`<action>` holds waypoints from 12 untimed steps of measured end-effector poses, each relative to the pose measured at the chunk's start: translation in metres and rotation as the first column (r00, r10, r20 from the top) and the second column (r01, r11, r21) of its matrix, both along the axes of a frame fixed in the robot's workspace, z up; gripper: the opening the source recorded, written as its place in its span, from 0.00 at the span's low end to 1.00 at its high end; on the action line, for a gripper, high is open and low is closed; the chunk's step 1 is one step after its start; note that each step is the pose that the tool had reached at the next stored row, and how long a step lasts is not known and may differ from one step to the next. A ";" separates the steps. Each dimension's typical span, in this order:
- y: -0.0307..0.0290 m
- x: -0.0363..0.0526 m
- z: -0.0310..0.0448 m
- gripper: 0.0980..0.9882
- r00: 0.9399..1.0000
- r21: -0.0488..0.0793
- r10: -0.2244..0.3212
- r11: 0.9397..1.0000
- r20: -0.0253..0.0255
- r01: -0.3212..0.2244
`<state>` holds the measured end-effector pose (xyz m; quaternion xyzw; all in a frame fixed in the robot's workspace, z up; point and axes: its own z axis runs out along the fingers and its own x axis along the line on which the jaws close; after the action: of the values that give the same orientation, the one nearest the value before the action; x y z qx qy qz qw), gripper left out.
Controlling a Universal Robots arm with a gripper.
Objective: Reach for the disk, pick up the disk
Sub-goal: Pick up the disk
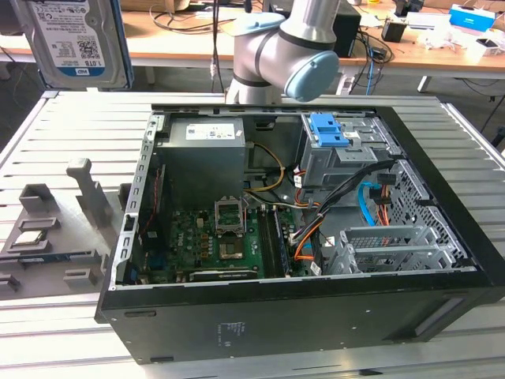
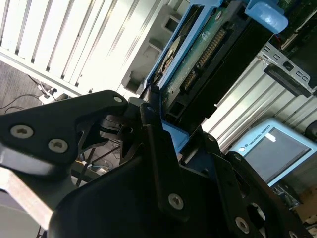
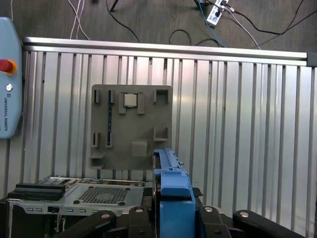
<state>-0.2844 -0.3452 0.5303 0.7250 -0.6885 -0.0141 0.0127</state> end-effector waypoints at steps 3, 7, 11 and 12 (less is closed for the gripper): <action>0.0001 0.0103 -0.0001 0.30 1.000 0.000 0.000 1.000 0.000 0.000; 0.0001 0.0244 -0.0002 0.30 1.000 0.000 0.000 1.000 0.000 0.000; 0.0003 0.0373 -0.0004 0.30 1.000 -0.001 0.000 1.000 0.000 0.000; 0.0003 0.0411 -0.0005 0.30 1.000 -0.001 0.000 1.000 0.000 0.000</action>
<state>-0.2433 -0.3449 0.5298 0.7249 -0.6886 -0.0138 0.0130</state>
